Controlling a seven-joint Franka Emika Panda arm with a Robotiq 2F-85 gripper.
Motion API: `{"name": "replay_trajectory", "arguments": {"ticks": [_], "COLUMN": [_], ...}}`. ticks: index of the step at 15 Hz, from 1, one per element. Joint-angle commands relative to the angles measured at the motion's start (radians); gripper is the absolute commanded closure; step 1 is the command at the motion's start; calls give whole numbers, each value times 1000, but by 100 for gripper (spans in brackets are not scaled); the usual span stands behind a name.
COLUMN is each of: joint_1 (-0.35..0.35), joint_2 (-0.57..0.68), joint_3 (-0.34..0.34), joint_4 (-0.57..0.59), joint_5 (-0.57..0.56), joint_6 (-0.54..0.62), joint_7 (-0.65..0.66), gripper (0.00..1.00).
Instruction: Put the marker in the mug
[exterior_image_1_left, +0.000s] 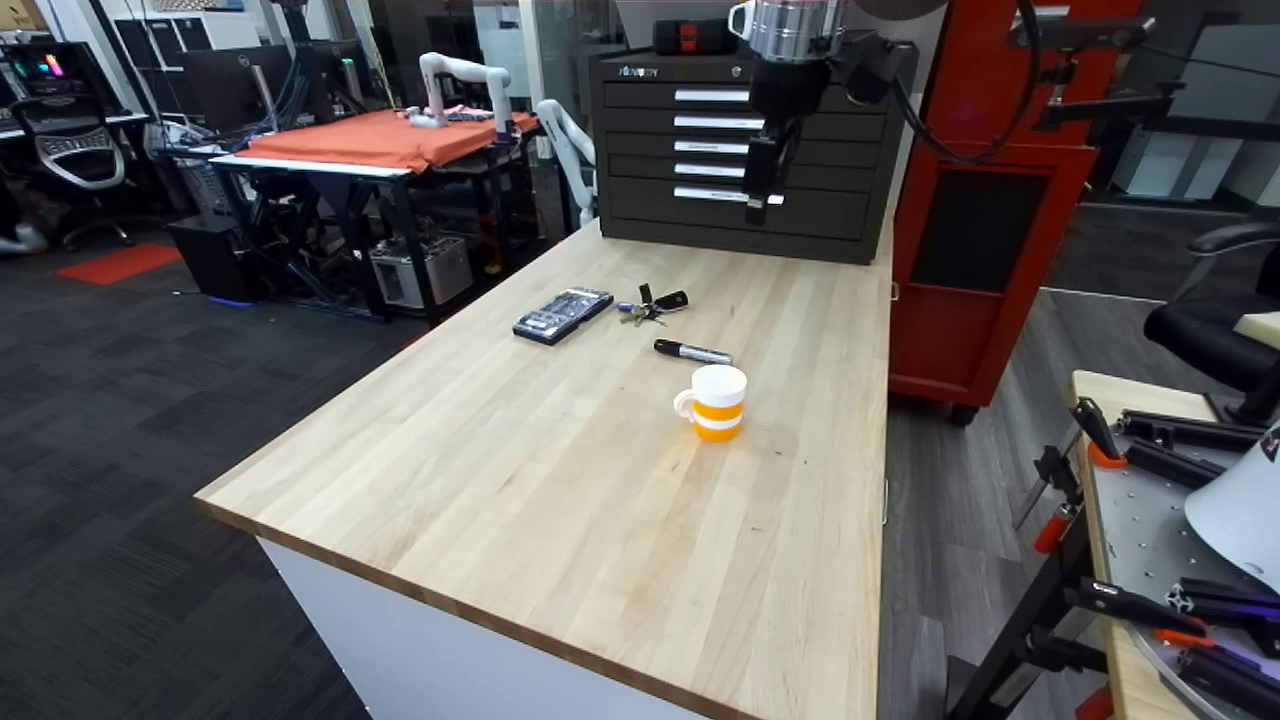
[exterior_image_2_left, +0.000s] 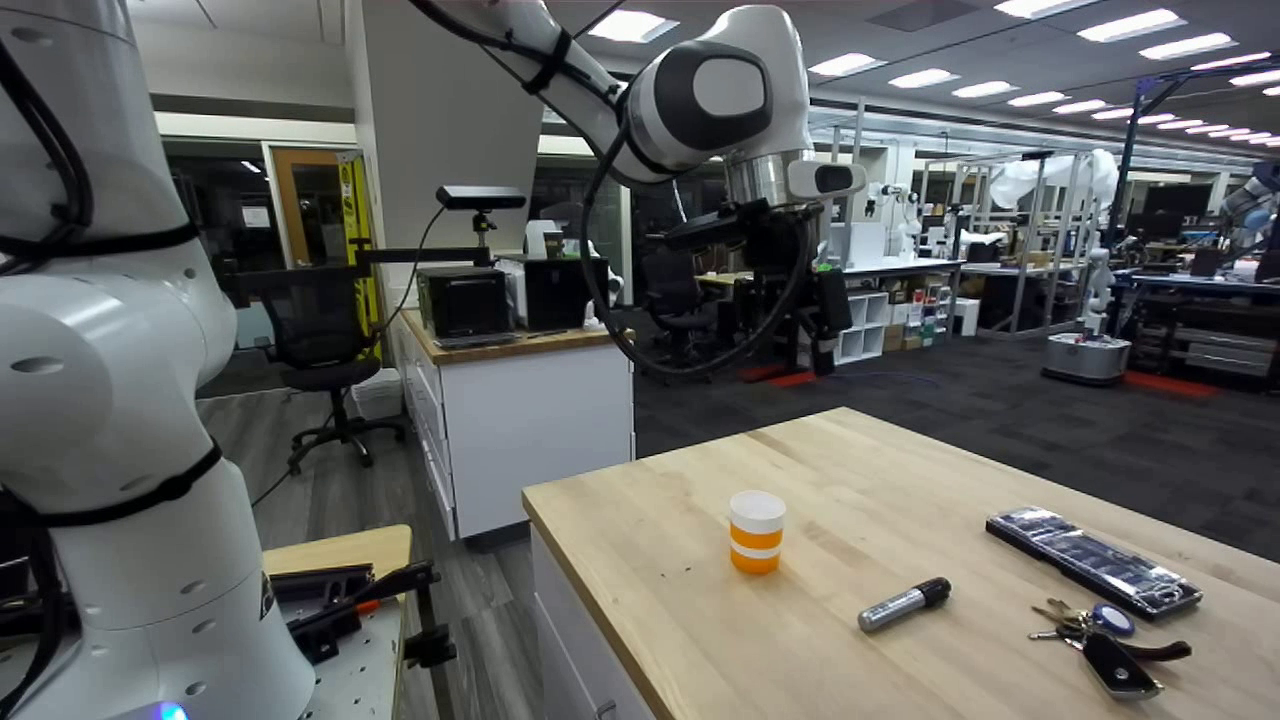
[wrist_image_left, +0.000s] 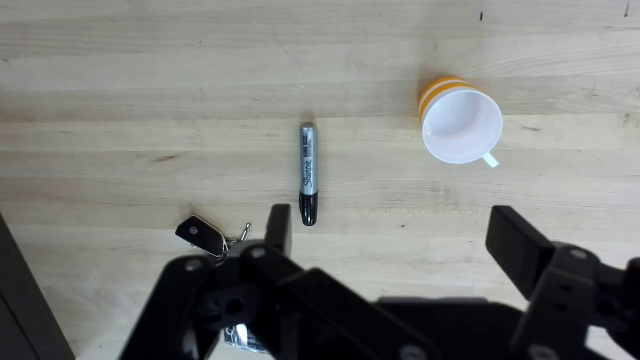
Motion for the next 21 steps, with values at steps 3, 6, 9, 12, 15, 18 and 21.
{"name": "replay_trajectory", "arguments": {"ticks": [3, 6, 9, 12, 15, 18, 21], "joint_1": [-26, -35, -48, -61, -76, -90, -99], "joint_2": [69, 110, 157, 204, 259, 330, 402], "joint_3": [-21, -32, -41, -45, -45, -42, -39], "joint_4": [5, 8, 18, 32, 63, 114, 180], "joint_5": [-2, 4, 18, 35, 52, 75, 84], "joint_6": [85, 129, 175, 213, 245, 263, 257], "joint_7": [-46, -68, -98, -127, -152, -177, -181], "gripper": [0, 0, 0, 0, 0, 0, 0]}}
